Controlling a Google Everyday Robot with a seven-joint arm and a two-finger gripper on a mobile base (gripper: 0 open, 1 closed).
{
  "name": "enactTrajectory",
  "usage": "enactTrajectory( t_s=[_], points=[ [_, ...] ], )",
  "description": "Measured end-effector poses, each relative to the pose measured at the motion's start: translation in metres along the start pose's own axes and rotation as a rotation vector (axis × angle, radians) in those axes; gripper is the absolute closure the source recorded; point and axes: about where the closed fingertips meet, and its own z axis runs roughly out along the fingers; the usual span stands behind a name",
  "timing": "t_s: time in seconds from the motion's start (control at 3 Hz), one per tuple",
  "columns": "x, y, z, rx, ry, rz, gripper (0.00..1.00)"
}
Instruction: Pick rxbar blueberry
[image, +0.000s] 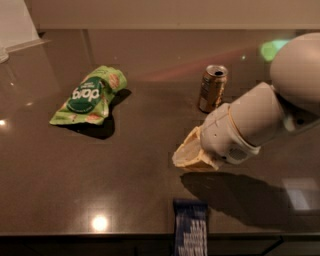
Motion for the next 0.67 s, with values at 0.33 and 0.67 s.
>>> enactTrajectory(
  t_s=[0.33, 0.67],
  points=[
    [-0.01, -0.013, -0.024, 0.024, -0.009, 0.013, 1.0],
    [-0.016, -0.022, -0.044, 0.044, -0.017, 0.019, 1.0]
  ],
)
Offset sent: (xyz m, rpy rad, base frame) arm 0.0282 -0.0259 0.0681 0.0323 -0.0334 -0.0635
